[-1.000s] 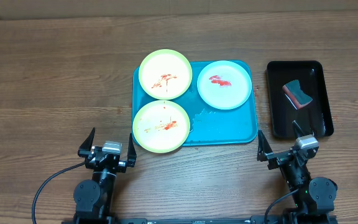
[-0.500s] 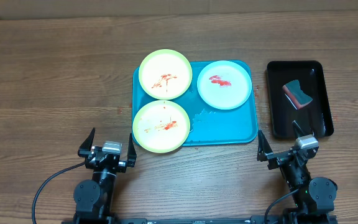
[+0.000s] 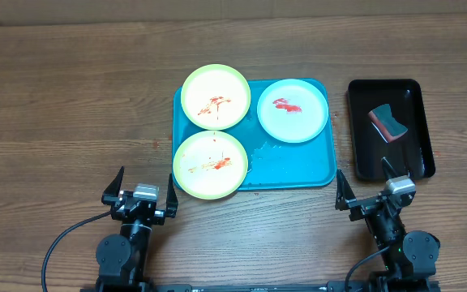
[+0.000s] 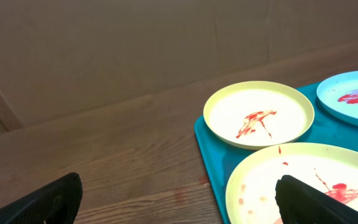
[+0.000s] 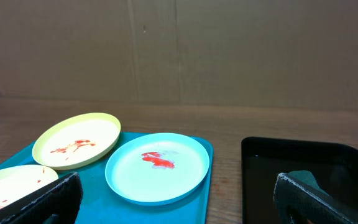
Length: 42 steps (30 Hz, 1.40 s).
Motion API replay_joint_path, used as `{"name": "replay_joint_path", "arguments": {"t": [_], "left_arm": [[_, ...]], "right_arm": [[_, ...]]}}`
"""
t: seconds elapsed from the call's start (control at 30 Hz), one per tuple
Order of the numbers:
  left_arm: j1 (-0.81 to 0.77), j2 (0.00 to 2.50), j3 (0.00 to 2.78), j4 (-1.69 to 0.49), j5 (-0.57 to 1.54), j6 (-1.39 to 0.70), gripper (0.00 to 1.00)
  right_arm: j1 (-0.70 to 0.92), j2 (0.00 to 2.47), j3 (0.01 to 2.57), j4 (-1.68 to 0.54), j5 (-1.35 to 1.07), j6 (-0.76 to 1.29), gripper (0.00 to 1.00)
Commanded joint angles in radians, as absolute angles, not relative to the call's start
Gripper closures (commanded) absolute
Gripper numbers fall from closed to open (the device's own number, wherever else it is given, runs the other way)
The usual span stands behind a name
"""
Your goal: Clean dirty plates on tray and stack at the side
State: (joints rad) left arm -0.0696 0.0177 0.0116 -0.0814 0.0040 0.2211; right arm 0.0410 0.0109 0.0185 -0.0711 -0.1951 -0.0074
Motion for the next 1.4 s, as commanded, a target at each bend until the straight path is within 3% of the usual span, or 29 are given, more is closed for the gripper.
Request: {"name": "replay_joint_path", "arguments": {"t": [0.0,1.0,1.37], "left_arm": [[-0.059,0.004,0.005,-0.078,0.000,0.247,0.00],[-0.059,0.004,0.005,-0.078,0.004,0.246,0.01],[-0.059,0.004,0.017,-0.059,0.027,0.066,0.00]], "right_arm": [[0.047,0.003,0.008,-0.065,-0.203,-0.015,0.00],[0.046,0.003,0.008,-0.065,-0.202,-0.015,0.00],[0.046,0.003,0.021,-0.016,-0.204,0.005,0.00]]}}
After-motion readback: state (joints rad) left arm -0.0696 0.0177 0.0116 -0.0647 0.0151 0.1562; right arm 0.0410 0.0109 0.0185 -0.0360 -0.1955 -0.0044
